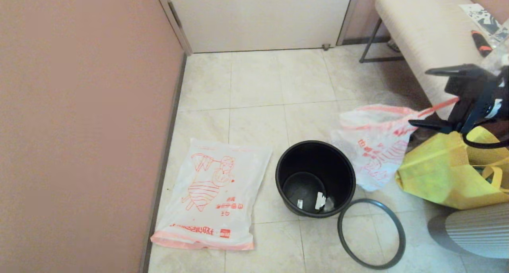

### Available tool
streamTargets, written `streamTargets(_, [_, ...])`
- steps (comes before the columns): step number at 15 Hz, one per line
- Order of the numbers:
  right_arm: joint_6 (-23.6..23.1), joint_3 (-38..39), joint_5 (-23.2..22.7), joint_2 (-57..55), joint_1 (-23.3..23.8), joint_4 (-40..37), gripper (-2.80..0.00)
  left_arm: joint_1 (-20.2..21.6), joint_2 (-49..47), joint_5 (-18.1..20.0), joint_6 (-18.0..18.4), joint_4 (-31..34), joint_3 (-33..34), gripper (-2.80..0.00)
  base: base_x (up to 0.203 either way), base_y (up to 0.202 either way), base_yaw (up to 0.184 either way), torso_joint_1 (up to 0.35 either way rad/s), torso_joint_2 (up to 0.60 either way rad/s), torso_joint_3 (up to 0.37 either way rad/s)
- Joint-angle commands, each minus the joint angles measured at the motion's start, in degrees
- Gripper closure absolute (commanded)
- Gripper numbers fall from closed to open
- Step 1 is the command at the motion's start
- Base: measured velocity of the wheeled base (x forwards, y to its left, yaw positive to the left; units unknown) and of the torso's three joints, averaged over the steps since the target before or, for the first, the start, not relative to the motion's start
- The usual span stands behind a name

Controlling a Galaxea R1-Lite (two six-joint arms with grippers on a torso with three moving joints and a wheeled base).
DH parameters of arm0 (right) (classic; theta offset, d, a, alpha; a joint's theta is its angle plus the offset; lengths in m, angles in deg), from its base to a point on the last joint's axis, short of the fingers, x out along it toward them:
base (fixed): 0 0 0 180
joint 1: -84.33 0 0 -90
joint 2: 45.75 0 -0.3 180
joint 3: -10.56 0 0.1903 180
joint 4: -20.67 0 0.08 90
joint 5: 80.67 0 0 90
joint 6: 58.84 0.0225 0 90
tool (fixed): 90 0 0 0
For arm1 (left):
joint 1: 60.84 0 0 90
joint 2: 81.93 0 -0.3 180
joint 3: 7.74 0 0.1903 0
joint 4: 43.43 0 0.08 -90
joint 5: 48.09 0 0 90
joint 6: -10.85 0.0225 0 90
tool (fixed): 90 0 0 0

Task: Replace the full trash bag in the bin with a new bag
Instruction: Place the trash bag on the floor

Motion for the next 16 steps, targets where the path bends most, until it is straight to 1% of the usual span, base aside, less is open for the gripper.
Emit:
streamTargets(1, [-16.0,3.9,-0.7,-4.5,-0.8,-0.4,-2.8,0.0,-0.1,0.0,0.0,0.0,0.0,0.0,0.0,0.0,0.0,0.0,0.0,0.0])
streamTargets(3, [-26.7,4.5,-0.8,-7.4,-2.6,-1.6,-2.8,0.0,-0.1,0.0,0.0,0.0,0.0,0.0,0.0,0.0,0.0,0.0,0.0,0.0])
streamTargets(4, [-30.9,4.4,-0.8,-7.9,-3.6,-2.8,-2.8,0.0,-0.1,0.1,0.0,0.0,0.0,0.0,0.0,0.0,0.0,0.0,0.0,0.0])
streamTargets(5, [-33.3,4.0,-0.8,-8.0,-4.7,-4.3,-2.8,0.0,-0.1,0.0,0.0,0.0,0.0,0.0,0.0,0.0,0.0,0.0,0.0,0.0])
streamTargets(7, [-34.2,3.8,-0.8,-7.1,-4.2,-6.0,-2.8,0.0,-0.1,0.0,0.0,0.0,0.0,0.0,0.0,0.0,0.0,0.0,0.0,0.0])
streamTargets(10, [-34.5,3.3,-0.8,-2.3,-2.5,-13.2,-2.8,0.0,-0.1,0.1,0.0,0.0,0.0,0.0,0.0,0.0,0.0,0.0,0.0,0.0])
streamTargets(11, [-34.5,3.2,-0.8,-0.6,-1.3,-15.7,0.0,0.0,-0.1,0.0,0.0,0.0,0.0,0.0,0.0,0.0,0.0,0.0,0.0,0.0])
streamTargets(13, [-34.5,2.9,-0.4,0.9,1.6,-20.4,0.0,0.0,-0.1,0.1,0.0,0.0,0.0,0.0,0.0,0.0,0.0,0.0,0.0,0.0])
streamTargets(14, [-34.5,2.8,1.8,0.9,2.3,-22.5,0.0,0.0,-0.1,0.0,0.0,0.0,0.0,0.0,0.0,0.0,0.0,0.0,0.0,0.0])
streamTargets(16, [-34.3,3.3,8.6,0.7,3.2,-26.9,0.0,0.0,-0.1,0.1,0.0,0.0,0.0,0.0,0.0,0.0,0.0,0.0,0.0,0.0])
